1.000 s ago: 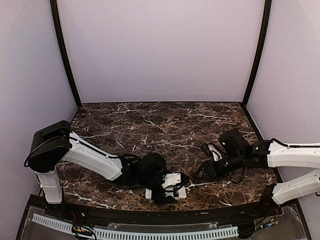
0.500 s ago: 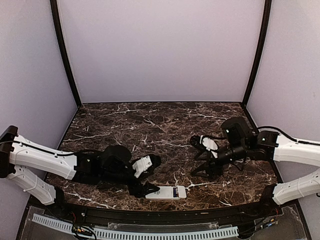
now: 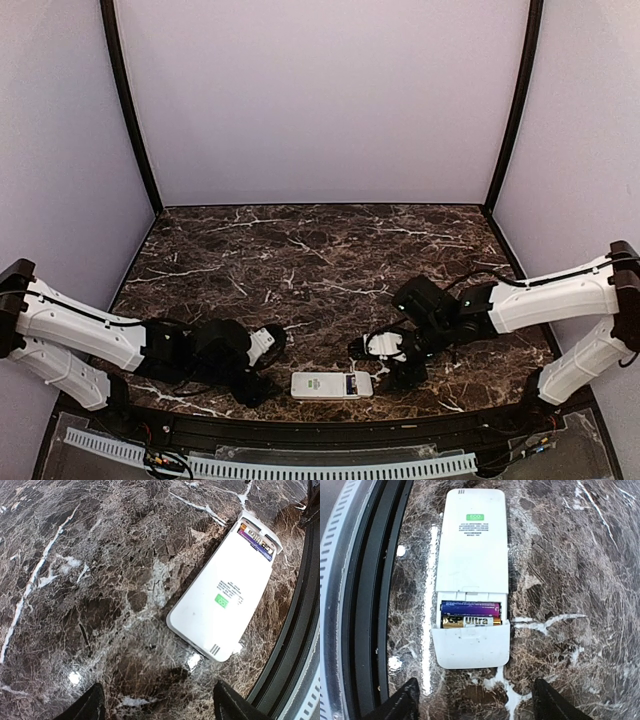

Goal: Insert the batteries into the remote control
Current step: Pick up the battery cover from the remote control without the battery cover.

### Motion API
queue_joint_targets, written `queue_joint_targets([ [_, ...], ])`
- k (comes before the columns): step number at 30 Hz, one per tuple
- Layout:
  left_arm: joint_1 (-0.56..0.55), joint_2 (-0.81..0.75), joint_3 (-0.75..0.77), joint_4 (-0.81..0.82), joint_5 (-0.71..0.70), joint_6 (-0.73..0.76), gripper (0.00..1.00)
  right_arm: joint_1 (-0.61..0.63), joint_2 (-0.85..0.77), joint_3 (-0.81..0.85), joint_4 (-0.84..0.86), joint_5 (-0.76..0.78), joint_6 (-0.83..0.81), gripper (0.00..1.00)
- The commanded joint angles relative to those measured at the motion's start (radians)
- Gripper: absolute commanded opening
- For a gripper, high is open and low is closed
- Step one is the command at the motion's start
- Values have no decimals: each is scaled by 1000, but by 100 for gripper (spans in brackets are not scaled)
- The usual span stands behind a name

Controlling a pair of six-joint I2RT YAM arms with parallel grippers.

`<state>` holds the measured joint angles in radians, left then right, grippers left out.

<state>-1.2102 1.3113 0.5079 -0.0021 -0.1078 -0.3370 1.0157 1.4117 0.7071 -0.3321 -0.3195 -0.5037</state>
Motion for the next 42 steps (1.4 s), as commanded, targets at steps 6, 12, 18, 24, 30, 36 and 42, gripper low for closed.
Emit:
queue_joint_targets([
  [6, -5, 11, -14, -1, 40, 12, 75, 77, 123, 18, 81, 116, -29, 80],
  [12, -5, 20, -12, -1, 51, 18, 75, 81, 154, 29, 86, 143, -12, 82],
  [18, -5, 29, -10, -1, 60, 25, 75, 80, 158, 33, 85, 145, -15, 83],
  [24, -5, 25, -13, 24, 64, 30, 75, 81, 179, 53, 38, 81, -61, 78],
  [30, -5, 27, -14, 28, 69, 32, 75, 81, 187, 60, 19, 55, -52, 75],
  [36, -5, 30, -12, 29, 71, 33, 75, 81, 198, 88, 6, 58, -44, 75],
  [42, -5, 31, -11, 29, 70, 33, 75, 80, 207, 103, -3, 51, -44, 73],
])
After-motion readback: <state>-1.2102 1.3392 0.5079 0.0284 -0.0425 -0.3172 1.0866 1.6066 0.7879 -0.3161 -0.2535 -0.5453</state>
